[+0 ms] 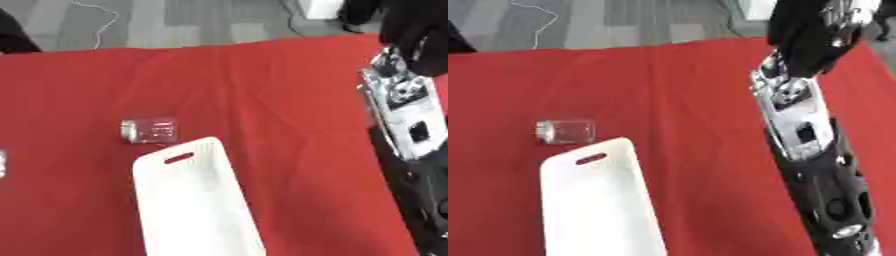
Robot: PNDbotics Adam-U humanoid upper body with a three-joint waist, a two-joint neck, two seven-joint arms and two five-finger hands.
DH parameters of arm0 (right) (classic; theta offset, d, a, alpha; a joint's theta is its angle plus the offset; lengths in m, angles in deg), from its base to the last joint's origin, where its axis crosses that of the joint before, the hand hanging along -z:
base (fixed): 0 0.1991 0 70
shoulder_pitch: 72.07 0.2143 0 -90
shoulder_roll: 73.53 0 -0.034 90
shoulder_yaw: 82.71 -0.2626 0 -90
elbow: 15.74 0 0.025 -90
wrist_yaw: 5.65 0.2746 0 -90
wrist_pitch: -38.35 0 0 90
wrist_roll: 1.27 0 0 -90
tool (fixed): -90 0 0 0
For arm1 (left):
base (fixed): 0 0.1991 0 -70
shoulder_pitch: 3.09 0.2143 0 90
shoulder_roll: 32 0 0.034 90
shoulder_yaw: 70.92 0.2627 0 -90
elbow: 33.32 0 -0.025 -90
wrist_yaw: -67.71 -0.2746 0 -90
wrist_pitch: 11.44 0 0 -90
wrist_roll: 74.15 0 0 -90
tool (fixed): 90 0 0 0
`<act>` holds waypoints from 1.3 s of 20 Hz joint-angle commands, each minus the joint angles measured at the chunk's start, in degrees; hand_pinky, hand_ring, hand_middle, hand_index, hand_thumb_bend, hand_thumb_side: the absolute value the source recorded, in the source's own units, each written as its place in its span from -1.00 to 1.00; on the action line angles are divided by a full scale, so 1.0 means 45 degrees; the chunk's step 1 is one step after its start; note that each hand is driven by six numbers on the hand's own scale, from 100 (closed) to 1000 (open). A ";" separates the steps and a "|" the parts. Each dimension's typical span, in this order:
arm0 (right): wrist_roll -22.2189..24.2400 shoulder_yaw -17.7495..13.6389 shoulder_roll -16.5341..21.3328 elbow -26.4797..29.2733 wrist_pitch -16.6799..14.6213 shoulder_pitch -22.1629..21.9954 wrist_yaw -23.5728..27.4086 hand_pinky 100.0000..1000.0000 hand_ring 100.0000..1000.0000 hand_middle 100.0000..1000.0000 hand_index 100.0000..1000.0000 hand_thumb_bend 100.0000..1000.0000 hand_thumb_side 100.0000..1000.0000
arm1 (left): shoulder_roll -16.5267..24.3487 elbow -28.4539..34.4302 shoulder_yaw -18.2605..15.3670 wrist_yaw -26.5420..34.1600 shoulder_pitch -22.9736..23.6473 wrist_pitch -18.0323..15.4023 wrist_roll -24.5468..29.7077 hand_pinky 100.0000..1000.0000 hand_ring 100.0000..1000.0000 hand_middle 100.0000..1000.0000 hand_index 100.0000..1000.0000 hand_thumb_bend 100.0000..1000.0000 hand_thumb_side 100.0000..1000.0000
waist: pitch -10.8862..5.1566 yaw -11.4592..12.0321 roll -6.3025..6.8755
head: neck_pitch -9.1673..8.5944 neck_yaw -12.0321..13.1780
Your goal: Pick up objects on the table and place them in the box.
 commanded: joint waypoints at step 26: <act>0.0241 0.0063 0.0444 0.0121 -0.0016 -0.0610 0.0337 -0.41 -0.32 -0.36 -0.31 -1.00 1.00 | 0.3569 0.0178 -0.0141 -0.0073 -0.0765 0.3426 0.4147 0.53 0.32 0.66 0.60 -0.62 0.48 | -0.0467 0.0261 0.0392 | 0.0001 -0.0528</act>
